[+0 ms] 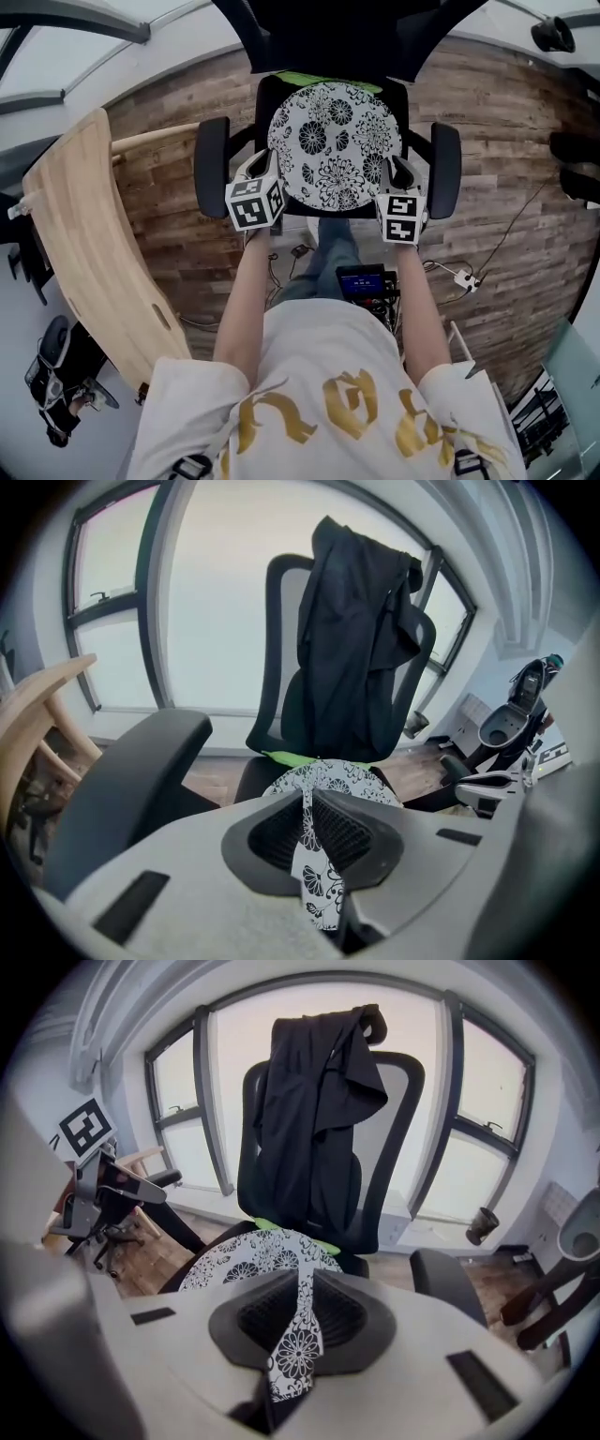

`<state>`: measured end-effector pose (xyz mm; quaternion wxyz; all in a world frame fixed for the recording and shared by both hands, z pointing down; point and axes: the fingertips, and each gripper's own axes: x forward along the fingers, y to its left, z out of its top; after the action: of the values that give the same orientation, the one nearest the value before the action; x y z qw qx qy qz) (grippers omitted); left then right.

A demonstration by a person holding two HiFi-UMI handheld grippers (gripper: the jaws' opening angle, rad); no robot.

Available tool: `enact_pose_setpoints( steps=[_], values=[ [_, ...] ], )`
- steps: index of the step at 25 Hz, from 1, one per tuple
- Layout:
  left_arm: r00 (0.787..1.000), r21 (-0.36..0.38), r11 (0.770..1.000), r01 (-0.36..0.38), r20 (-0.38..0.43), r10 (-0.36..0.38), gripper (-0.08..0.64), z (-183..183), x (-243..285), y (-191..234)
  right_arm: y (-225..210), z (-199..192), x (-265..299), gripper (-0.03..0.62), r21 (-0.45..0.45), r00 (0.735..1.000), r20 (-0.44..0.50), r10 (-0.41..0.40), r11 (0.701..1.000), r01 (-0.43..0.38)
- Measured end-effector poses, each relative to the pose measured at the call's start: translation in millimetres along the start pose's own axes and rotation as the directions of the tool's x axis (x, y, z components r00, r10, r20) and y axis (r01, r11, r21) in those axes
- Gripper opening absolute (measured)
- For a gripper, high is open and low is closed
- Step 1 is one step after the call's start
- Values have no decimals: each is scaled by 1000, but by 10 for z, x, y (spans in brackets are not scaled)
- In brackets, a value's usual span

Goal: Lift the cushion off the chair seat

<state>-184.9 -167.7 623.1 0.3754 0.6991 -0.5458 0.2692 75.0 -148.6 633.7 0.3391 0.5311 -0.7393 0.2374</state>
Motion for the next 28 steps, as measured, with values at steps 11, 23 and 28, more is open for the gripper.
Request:
enact_pose_setpoints(
  steps=[11, 23, 28],
  values=[
    [980, 160, 982, -102, -156, 127, 12, -539, 687, 291, -345, -524, 656, 140, 82, 990, -132, -43, 995, 54],
    [932, 96, 989, -116, -334, 142, 51, -1251, 1119, 615, -510, -946, 1248, 201, 145, 972, -231, -48, 986, 83],
    [916, 40, 983, -180, -358, 182, 101, -1372, 1288, 772, -623, -1072, 1477, 207, 134, 960, -275, -59, 986, 99]
  ],
)
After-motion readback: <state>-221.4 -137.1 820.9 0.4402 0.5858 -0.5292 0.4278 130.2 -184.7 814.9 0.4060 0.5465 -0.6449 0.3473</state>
